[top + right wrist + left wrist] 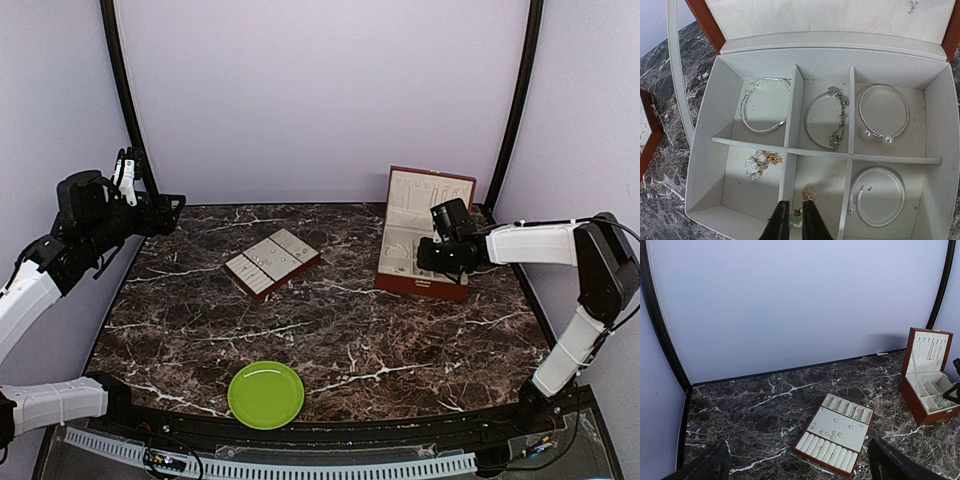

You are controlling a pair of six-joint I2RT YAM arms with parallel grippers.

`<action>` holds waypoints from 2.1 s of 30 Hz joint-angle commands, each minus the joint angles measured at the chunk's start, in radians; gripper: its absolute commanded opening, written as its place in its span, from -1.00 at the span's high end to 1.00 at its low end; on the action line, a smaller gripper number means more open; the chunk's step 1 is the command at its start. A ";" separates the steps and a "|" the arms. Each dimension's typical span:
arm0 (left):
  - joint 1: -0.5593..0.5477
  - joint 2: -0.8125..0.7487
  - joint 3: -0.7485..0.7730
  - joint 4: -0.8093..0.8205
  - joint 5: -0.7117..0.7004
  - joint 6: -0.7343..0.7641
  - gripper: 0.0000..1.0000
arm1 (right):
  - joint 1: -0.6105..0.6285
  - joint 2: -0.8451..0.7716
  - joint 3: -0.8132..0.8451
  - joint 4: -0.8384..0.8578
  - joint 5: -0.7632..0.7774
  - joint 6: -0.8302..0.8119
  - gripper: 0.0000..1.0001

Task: Organize the mixed jewelry
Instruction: Place the bangle in the larger divider, then move to the center of the board in the compartment layer.

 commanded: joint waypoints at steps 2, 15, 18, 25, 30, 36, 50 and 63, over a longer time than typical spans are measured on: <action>-0.003 -0.018 -0.006 0.025 0.008 -0.007 -0.98 | -0.010 -0.008 0.023 0.029 0.015 0.008 0.64; -0.003 0.007 -0.008 0.023 -0.013 0.004 -0.98 | 0.016 -0.197 -0.061 0.081 -0.045 -0.034 0.52; -0.003 0.019 -0.007 0.021 -0.021 0.007 -0.98 | 0.064 -0.250 -0.093 0.091 -0.088 -0.044 0.53; -0.003 0.044 -0.015 0.024 -0.047 0.018 -0.98 | 0.283 -0.283 -0.120 0.107 -0.124 -0.047 0.53; -0.003 0.061 -0.018 0.026 -0.082 0.026 -0.98 | 0.380 -0.202 -0.086 0.152 -0.160 -0.014 0.53; -0.003 0.070 -0.023 0.029 -0.096 0.034 -0.98 | 0.411 0.012 0.098 0.088 -0.135 -0.059 0.53; -0.003 0.035 -0.016 0.027 -0.065 0.025 -0.98 | 0.392 0.430 0.615 -0.110 -0.094 -0.191 0.58; -0.003 0.006 -0.009 0.024 -0.022 0.005 -0.98 | 0.293 0.726 1.007 -0.219 -0.175 -0.208 0.61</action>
